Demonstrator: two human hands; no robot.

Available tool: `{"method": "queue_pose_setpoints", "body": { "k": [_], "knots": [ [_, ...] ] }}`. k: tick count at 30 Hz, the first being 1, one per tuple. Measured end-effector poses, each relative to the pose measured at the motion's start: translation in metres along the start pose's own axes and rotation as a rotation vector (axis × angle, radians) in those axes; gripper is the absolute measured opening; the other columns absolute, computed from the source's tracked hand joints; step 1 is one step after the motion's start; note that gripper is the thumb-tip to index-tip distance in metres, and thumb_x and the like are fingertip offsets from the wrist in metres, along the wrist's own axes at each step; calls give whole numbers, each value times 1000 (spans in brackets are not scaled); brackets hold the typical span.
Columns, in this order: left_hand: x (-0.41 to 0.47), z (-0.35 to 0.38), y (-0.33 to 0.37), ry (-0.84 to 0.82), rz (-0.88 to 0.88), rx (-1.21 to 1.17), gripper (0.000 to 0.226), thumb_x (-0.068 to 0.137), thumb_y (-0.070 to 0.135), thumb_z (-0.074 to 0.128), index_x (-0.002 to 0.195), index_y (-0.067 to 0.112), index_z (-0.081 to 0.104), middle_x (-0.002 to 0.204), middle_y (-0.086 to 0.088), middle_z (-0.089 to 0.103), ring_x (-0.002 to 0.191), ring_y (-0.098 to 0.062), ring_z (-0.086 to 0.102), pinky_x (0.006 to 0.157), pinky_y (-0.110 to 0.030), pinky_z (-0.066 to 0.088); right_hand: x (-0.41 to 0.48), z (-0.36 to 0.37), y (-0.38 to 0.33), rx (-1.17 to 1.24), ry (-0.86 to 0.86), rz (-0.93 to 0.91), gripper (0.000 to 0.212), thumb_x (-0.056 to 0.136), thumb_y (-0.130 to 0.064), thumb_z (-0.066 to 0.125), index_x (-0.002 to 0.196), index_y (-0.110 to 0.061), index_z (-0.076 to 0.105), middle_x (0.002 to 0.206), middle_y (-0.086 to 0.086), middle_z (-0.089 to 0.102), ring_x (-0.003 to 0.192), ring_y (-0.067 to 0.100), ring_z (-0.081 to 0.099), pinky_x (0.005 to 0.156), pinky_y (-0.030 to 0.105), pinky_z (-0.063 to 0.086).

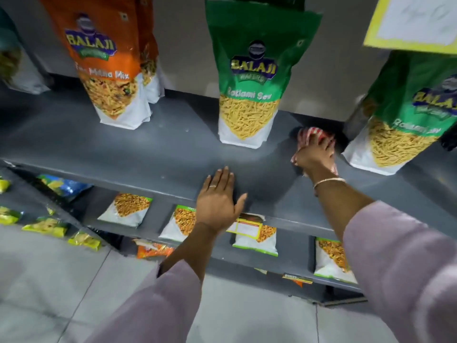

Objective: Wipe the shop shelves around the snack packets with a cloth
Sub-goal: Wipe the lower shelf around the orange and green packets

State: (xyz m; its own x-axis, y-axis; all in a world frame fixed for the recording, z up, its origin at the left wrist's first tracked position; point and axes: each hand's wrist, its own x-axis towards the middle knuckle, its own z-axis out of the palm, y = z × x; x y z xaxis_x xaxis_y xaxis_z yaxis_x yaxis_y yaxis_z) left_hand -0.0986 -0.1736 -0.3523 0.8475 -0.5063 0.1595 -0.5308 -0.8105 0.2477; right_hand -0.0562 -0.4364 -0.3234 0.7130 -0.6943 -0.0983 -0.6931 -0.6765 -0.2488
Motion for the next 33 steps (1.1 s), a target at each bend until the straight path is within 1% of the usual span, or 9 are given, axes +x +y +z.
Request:
{"method": "queue_pose_setpoints", "body": {
  "k": [5, 8, 15, 18, 22, 25, 27, 31, 33],
  "knots": [
    [1, 4, -3, 44, -7, -20, 66, 85, 46, 27, 119, 0, 59, 128, -17, 57, 118, -29, 55, 101, -44, 40, 25, -12, -11, 104, -35, 36, 91, 84, -38, 59, 153, -24, 1, 163, 7, -4, 150, 28, -2, 122, 42, 4],
    [1, 8, -3, 101, 3, -36, 62, 82, 44, 31, 114, 1, 63, 124, -16, 61, 113, -28, 58, 98, -40, 43, 50, -17, -17, 197, -67, -13, 88, 73, -47, 53, 150, -23, 20, 159, 12, 21, 144, 36, 23, 119, 51, 21],
    [2, 12, -4, 172, 22, -41, 60, 82, 42, 35, 113, 0, 64, 123, -16, 61, 112, -29, 59, 100, -37, 30, 56, -20, -39, 334, -222, -190, 53, 90, -6, 49, 142, -5, 40, 143, 22, 48, 130, 39, 48, 107, 46, 39],
    [2, 9, -4, 136, 16, -35, 61, 82, 42, 32, 114, 0, 63, 124, -16, 61, 113, -29, 58, 101, -38, 30, 29, -24, -34, 352, -234, -232, 47, 93, -8, 47, 139, -6, 44, 136, 22, 56, 122, 40, 55, 97, 44, 48],
    [1, 4, -2, 74, -5, 2, 63, 81, 42, 30, 115, 1, 62, 124, -16, 61, 114, -28, 58, 103, -38, 30, -34, -24, -10, 471, -205, -394, 39, 97, -14, 50, 137, -14, 51, 144, -3, 47, 139, 15, 37, 98, 7, 27],
    [-1, 2, 0, 68, -6, -8, 62, 80, 39, 31, 115, -2, 62, 123, -18, 61, 113, -30, 58, 104, -38, 26, -73, -16, 19, 433, -250, -490, 43, 91, 0, 55, 133, -11, 55, 149, 6, 44, 142, 20, 36, 114, 16, 17],
    [-2, -1, 1, 61, -1, 0, 59, 79, 35, 32, 110, -3, 64, 119, -18, 63, 109, -30, 61, 99, -40, 41, -100, -24, 34, 460, -447, -484, 46, 87, 12, 55, 130, -4, 56, 146, 9, 46, 140, 16, 36, 120, 30, 21],
    [-3, -2, 1, 45, 14, -9, 59, 80, 33, 30, 111, -4, 63, 119, -20, 63, 110, -32, 60, 96, -49, 43, -144, -64, 56, 472, -818, -512, 41, 87, 18, 51, 120, -3, 64, 112, 2, 70, 97, -7, 65, 88, 8, 50],
    [-2, 1, 1, 38, 10, -31, 62, 80, 34, 26, 116, -4, 60, 124, -20, 60, 115, -32, 56, 101, -48, 39, -142, -71, 56, 760, -672, -390, 36, 90, 12, 50, 109, -11, 71, 98, 7, 76, 86, 2, 72, 79, 12, 55]
  ]
}}
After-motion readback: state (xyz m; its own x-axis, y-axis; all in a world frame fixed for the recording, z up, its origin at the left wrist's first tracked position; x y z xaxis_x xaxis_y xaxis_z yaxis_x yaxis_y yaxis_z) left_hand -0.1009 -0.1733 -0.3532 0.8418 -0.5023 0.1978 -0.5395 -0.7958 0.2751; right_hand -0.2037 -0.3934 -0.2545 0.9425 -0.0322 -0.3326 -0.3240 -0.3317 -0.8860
